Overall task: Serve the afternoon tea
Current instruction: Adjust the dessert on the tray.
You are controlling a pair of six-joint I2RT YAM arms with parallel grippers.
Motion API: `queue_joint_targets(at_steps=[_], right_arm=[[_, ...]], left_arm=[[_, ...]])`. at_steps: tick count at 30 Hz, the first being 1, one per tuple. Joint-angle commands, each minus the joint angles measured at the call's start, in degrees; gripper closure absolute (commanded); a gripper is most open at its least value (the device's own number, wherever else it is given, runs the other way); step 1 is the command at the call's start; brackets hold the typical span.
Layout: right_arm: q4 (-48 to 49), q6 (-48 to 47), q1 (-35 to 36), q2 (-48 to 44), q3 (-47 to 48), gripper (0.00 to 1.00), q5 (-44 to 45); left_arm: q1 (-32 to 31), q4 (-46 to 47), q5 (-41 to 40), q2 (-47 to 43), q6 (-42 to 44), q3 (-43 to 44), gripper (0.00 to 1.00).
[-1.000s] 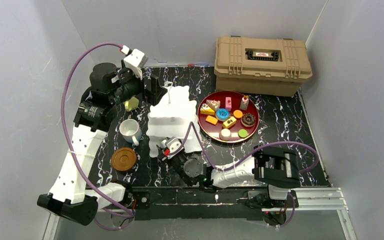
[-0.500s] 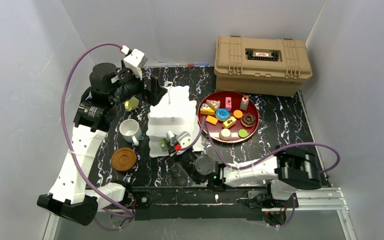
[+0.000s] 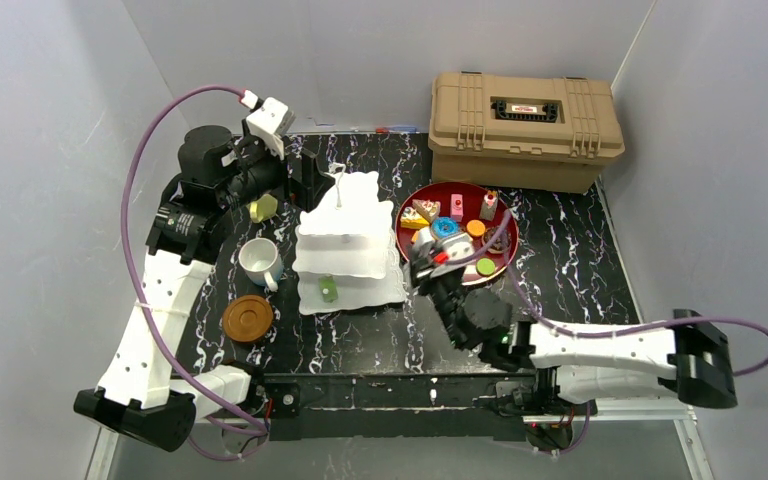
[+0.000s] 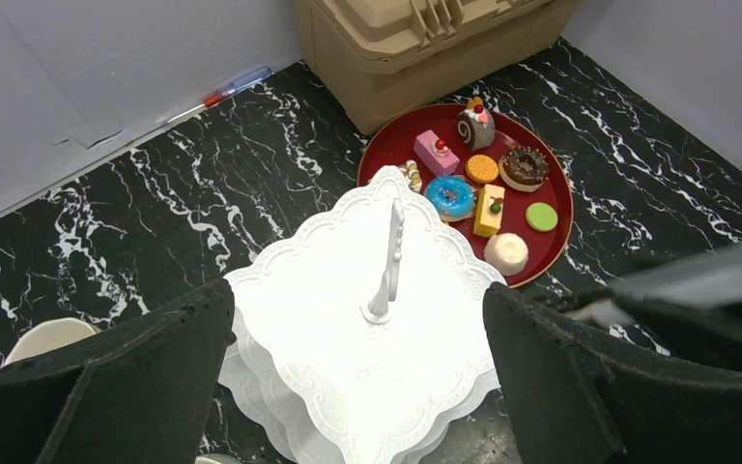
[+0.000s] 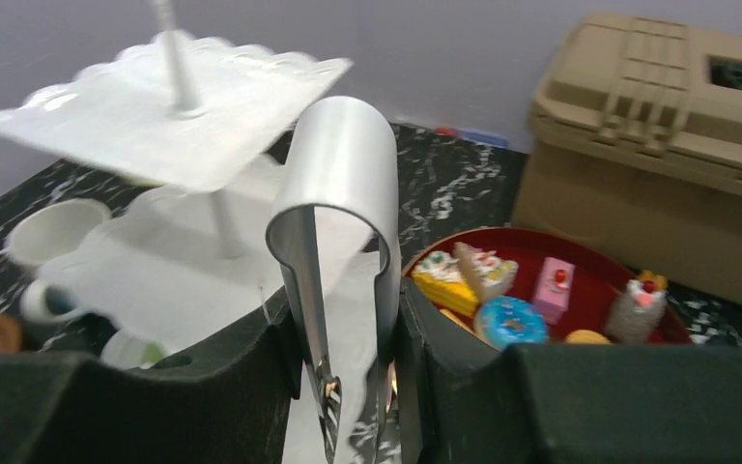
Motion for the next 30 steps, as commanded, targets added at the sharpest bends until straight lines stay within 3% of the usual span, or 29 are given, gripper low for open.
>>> queue_joint_targets(at_steps=[1, 7, 18, 30], right_arm=[[-9.4, 4.0, -8.6, -6.6, 0.4, 0.82, -0.1], [-15.1, 5.6, -21.1, -5.8, 2.6, 0.81, -3.1], [-11.3, 7.8, -39.8, 4.2, 7.6, 0.79, -7.7], [-8.5, 8.6, -45.3, 7.3, 7.9, 0.73, -12.2]], left_arm=[[0.3, -1.0, 0.7, -1.7, 0.1, 2.2, 0.01], [0.4, -1.5, -0.4, -1.6, -0.8, 3.0, 0.01], [0.4, -1.6, -1.6, -1.2, -1.6, 3.9, 0.01], [0.4, -1.1, -1.8, -1.2, -1.8, 3.3, 0.01]])
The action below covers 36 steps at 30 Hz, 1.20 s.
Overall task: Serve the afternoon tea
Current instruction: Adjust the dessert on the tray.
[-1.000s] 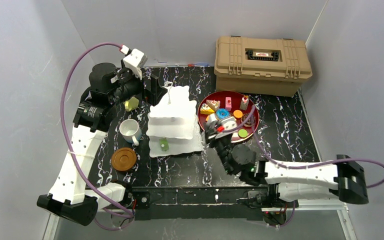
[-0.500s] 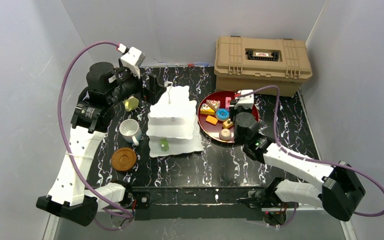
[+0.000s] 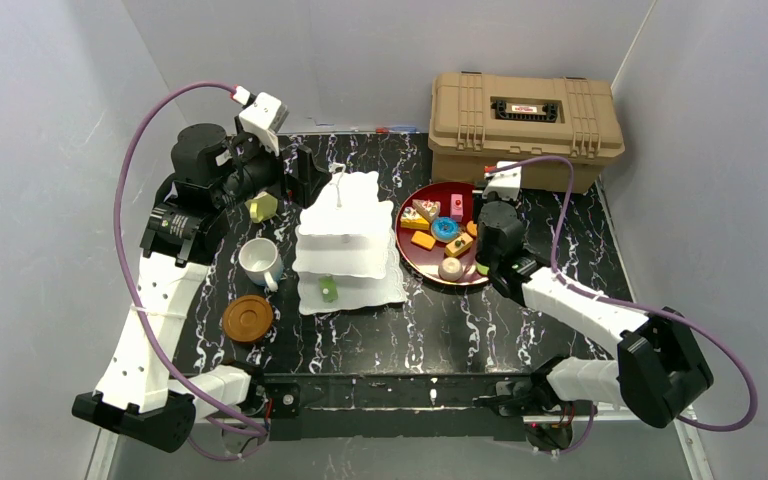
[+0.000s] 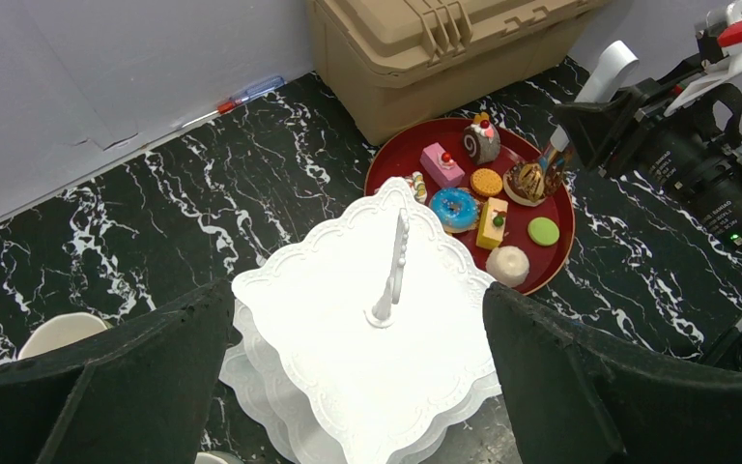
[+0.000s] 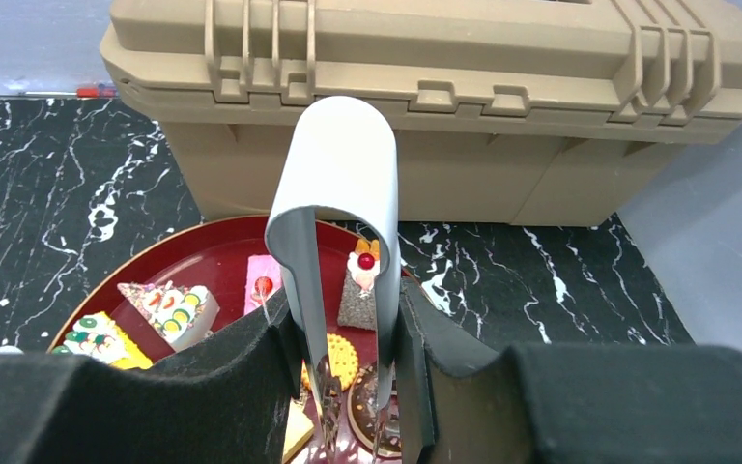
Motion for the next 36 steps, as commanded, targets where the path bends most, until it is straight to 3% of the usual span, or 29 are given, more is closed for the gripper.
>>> queue_joint_targets(at_steps=[1, 16, 21, 36], right_arm=[[4.7, 2.4, -0.8, -0.5, 2.5, 0.72, -4.1], [3.9, 11.1, -0.7, 1.2, 2.9, 0.62, -10.0], [4.8, 11.5, -0.7, 2.2, 2.5, 0.55, -9.6], [5.2, 9.0, 0.7, 3.0, 1.4, 0.48, -6.7]], left_arm=[[0.3, -0.3, 0.0, -1.0, -0.4, 1.3, 0.01], [0.4, -0.4, 0.2, -1.5, 0.2, 0.7, 0.01], [0.4, -0.3, 0.4, -1.6, 0.2, 0.5, 0.01], [0.3, 0.1, 0.8, -1.4, -0.5, 0.4, 0.01]])
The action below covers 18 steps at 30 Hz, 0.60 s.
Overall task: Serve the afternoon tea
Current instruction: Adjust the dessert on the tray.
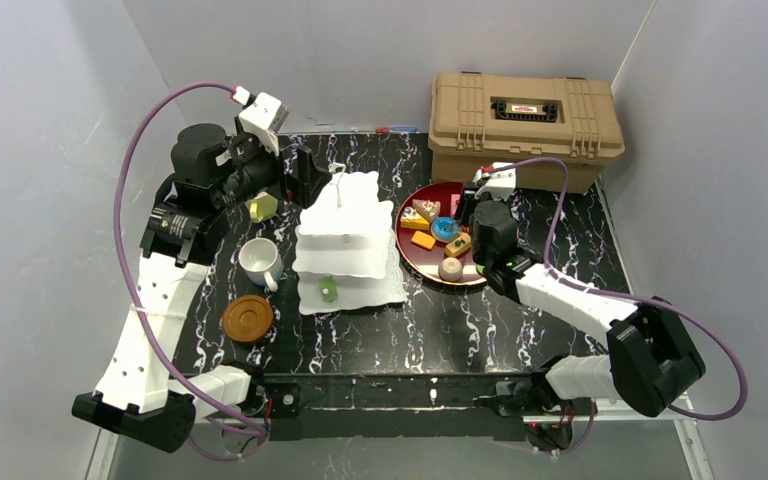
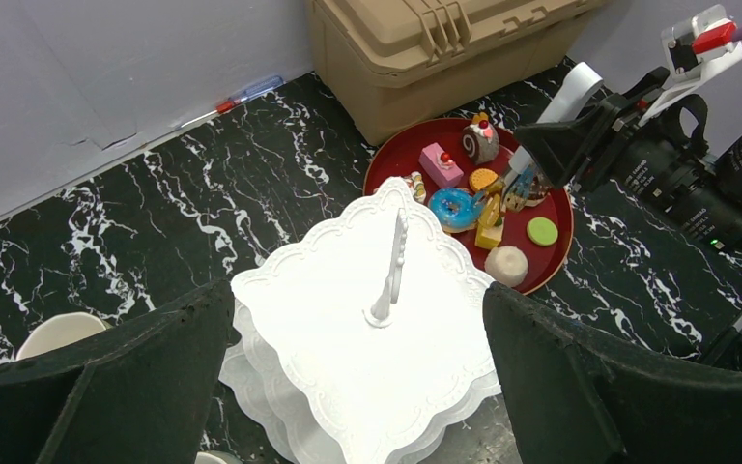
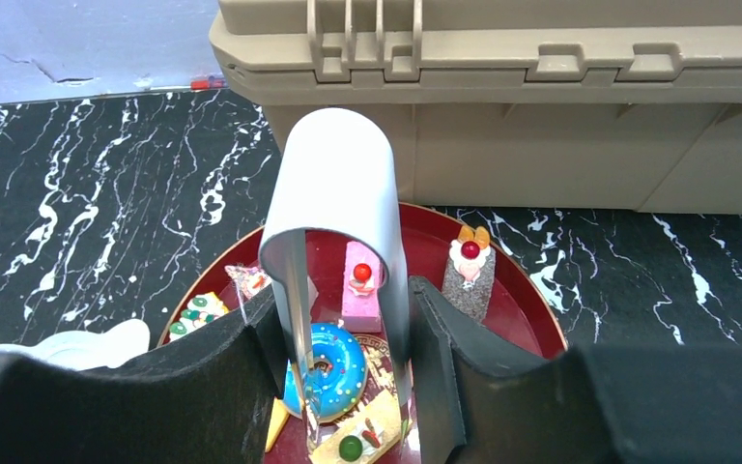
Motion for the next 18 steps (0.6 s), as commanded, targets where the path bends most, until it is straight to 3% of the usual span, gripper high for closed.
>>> queue_joint_targets(at_steps=[1, 18], right_arm=[[3.9, -2.1, 1.4, -0.5, 1.4, 0.47, 3.6], [7.2, 1.8, 5.4, 3.7, -0.3, 0.46, 13.7]], left_arm=[[0.4, 0.2, 0.8, -1.3, -0.5, 0.4, 0.01], [0.3, 0.2, 0.6, -1.7, -0.3, 0.0, 0.01]])
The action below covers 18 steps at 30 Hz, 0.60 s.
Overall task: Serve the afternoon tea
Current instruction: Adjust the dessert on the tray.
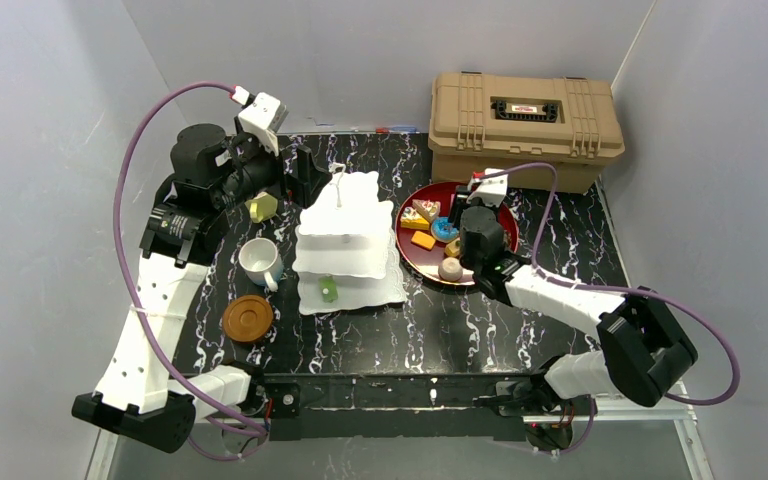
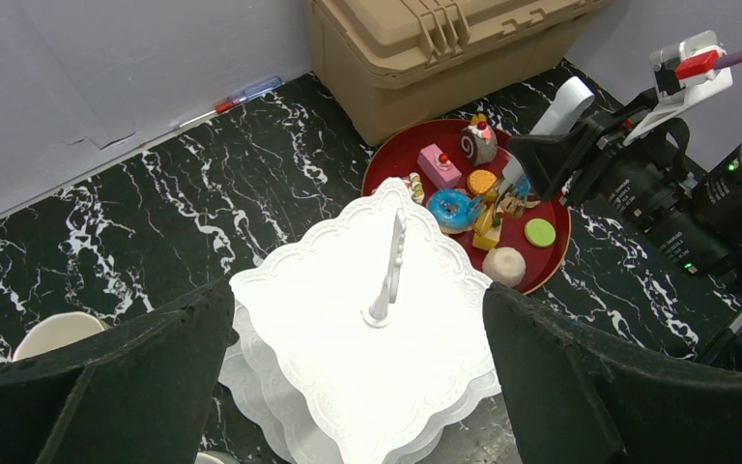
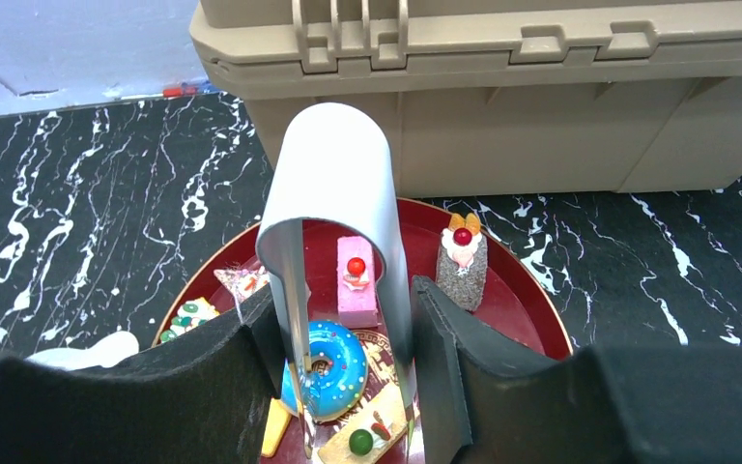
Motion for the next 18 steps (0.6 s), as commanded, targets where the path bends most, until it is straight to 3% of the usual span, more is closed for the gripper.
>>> queue_joint_targets(at_steps=[1, 18], right_arm=[[4.8, 2.1, 1.4, 1.1, -0.4, 0.45, 5.2], [1.4, 3.4, 2.8, -2.0, -3.2, 0.46, 11.1]], left_arm=[[0.3, 0.2, 0.6, -1.6, 0.0, -0.1, 0.01], [0.4, 0.4, 0.6, -1.7, -0.2, -0.7, 0.01]])
